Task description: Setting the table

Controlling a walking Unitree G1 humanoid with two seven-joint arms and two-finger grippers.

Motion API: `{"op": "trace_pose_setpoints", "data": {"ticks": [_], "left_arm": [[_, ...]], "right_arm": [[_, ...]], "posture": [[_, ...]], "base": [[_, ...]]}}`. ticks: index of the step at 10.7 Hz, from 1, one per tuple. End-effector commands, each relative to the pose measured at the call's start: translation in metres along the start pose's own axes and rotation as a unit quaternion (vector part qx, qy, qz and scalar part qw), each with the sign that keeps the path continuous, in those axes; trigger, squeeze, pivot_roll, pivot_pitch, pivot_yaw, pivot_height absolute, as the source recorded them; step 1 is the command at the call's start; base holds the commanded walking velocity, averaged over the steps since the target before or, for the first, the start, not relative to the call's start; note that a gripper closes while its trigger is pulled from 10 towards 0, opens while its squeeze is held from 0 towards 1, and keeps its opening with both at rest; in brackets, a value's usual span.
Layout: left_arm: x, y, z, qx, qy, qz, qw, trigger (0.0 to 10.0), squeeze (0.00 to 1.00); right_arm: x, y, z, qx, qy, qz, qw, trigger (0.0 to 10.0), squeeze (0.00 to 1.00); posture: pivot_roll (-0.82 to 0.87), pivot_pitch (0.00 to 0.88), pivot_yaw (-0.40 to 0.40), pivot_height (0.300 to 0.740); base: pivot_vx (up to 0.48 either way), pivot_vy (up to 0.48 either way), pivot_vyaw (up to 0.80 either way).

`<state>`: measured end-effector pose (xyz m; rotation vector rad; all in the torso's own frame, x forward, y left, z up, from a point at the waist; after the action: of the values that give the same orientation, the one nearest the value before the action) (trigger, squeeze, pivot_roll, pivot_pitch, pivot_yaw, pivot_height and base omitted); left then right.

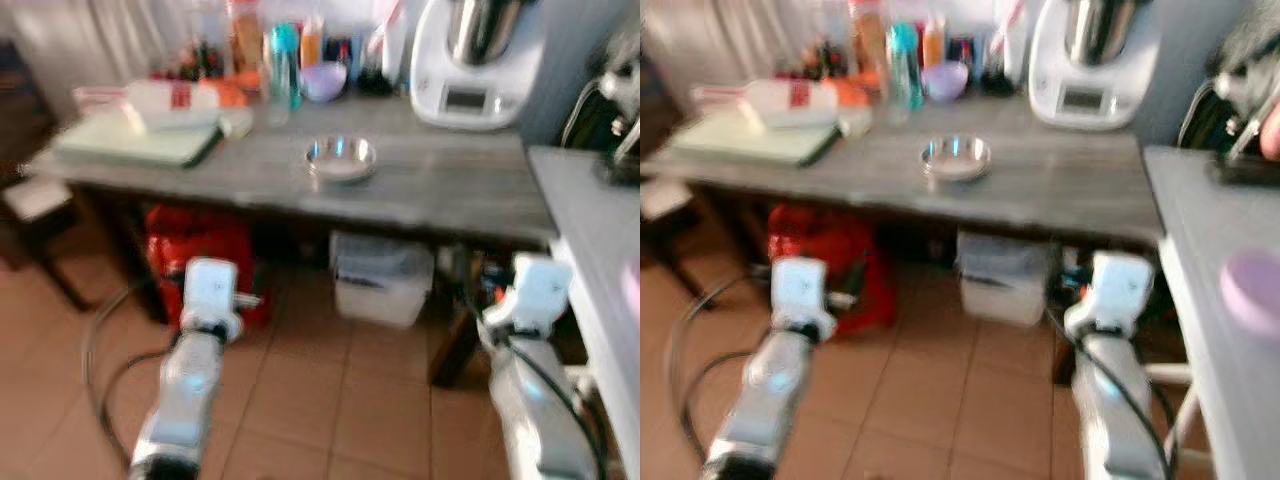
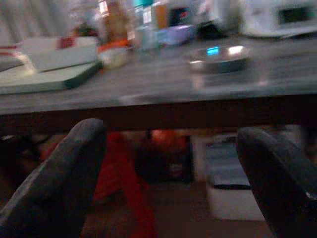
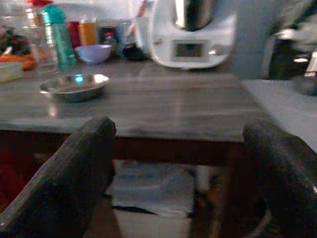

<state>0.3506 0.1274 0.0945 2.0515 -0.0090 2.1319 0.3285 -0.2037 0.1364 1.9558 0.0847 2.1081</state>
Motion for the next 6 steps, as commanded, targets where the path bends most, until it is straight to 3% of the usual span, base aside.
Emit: {"op": "trace_pose_setpoints", "data": {"ticks": [1,2,5,6], "left_arm": [[0.006,-0.003,0.001,-0.005,0.010,0.007,1.000,10.0,0.00],[0.009,0.009,0.001,-0.043,0.014,-0.002,0.999,10.0,0.00],[0.006,0.014,0.001,-0.057,0.004,0.002,0.998,10.0,0.00],[0.005,0.014,0.001,-0.057,0.003,-0.002,0.998,10.0,0.00]], "right_arm": [[0.003,-0.003,0.001,0.001,0.003,0.005,1.000,10.0,0.60],[0.002,-0.001,0.002,-0.002,0.003,0.004,1.000,10.0,0.60],[-0.008,0.010,0.000,-0.009,-0.011,-0.007,1.000,10.0,0.60],[-0.010,0.012,0.001,-0.013,-0.015,-0.009,1.000,10.0,0.55]], "posture": [[0.03,0.000,-0.004,0.740],[0.03,0.000,-0.003,0.740],[0.03,0.000,-0.010,0.740],[0.03,0.000,-0.010,0.740]], "base": [[0.000,0.000,0.00],[0.000,0.000,0.00],[0.000,0.000,0.00],[0.000,-0.244,0.00]]}}
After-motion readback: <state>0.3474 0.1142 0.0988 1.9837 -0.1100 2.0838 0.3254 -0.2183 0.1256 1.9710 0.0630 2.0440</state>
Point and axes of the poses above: a point about 5 cm out from each wrist's last joint towards the gripper, its own z axis pointing out of the wrist towards the gripper, its own x axis along the axis of the wrist's last joint, y = z × x, the point moved 6 cm from there along z, pointing out of the wrist towards the gripper, and after that the axes turned 13 degrees about -z, right-handed, at the moved point
